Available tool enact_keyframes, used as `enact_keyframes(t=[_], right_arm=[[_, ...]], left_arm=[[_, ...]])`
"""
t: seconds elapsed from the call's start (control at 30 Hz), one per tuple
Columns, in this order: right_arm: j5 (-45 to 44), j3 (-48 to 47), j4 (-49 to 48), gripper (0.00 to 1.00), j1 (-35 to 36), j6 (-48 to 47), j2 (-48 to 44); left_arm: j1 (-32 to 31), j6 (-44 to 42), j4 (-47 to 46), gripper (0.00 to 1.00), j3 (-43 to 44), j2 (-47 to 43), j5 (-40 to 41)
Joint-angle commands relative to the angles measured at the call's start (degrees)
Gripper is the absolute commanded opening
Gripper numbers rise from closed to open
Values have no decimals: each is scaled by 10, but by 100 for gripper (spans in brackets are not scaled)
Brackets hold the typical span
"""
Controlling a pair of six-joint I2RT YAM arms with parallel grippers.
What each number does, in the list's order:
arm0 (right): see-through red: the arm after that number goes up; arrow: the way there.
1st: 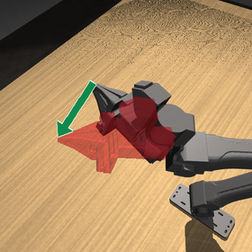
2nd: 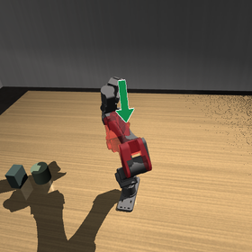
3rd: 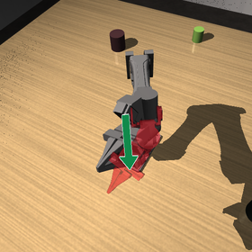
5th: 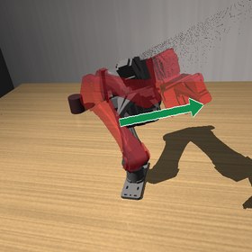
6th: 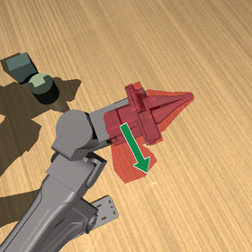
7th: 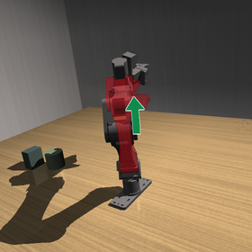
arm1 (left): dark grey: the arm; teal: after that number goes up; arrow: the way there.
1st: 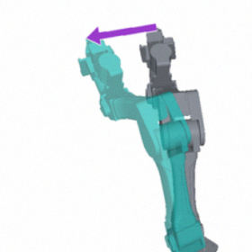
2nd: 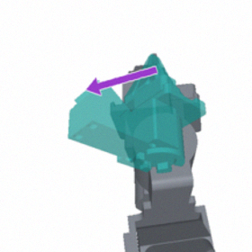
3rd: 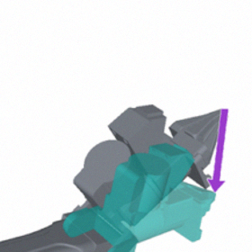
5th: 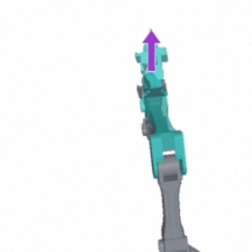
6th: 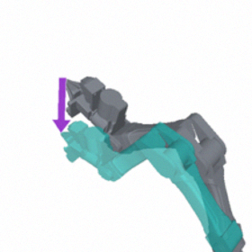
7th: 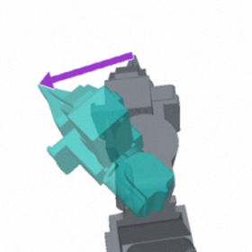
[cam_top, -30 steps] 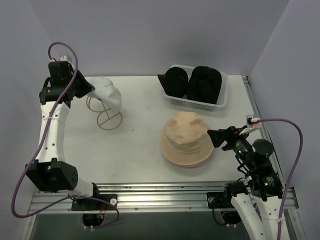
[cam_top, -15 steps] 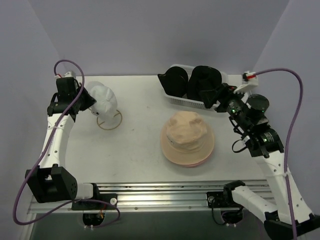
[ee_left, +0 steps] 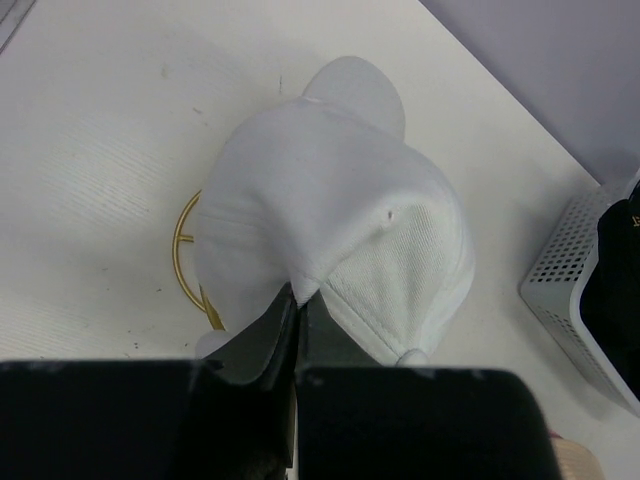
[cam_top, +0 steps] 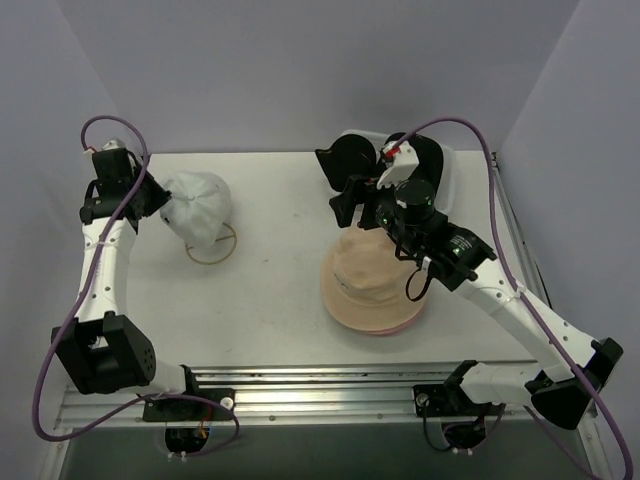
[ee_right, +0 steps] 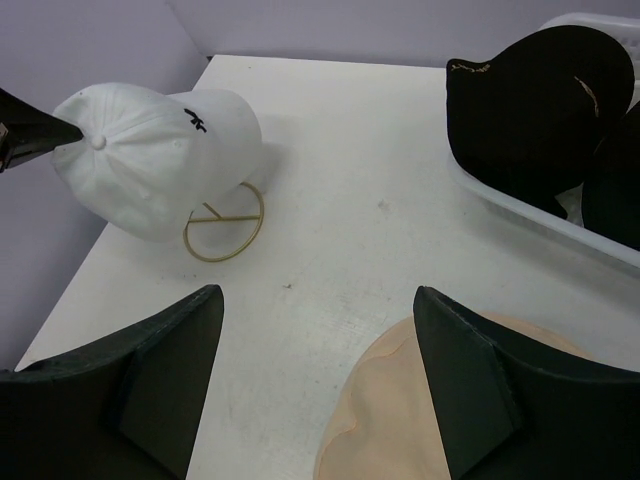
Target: Stack the hats
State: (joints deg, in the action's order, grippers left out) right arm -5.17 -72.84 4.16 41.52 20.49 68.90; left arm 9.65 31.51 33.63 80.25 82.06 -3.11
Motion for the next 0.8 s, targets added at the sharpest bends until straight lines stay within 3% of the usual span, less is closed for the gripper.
enact_keyframes(t=[0.0,0.2,0.3,0.43,0.47,0.67,0.77], right_arm=[[-31,-10,-35,73,13,-10,6],[-39,-16,-52,73,32,-14,26],[-41,-11,-59,73,35,-15,27],[-44,-13,-59,73,39,-18,33],[-44,-14,-58,73,39,-19,34],[-43,-1,-72,73,50,-16,29],[-42,5,-80,73,53,-14,30]], left_arm=[[18,7,-8,2,33,20,3],[41,4,6,7,75,56,-22],[45,-2,8,29,92,61,-36],[45,-14,11,36,106,54,-28],[45,-18,13,45,111,54,-23],[47,-51,19,57,137,83,-16],[47,-74,21,58,155,120,-36]])
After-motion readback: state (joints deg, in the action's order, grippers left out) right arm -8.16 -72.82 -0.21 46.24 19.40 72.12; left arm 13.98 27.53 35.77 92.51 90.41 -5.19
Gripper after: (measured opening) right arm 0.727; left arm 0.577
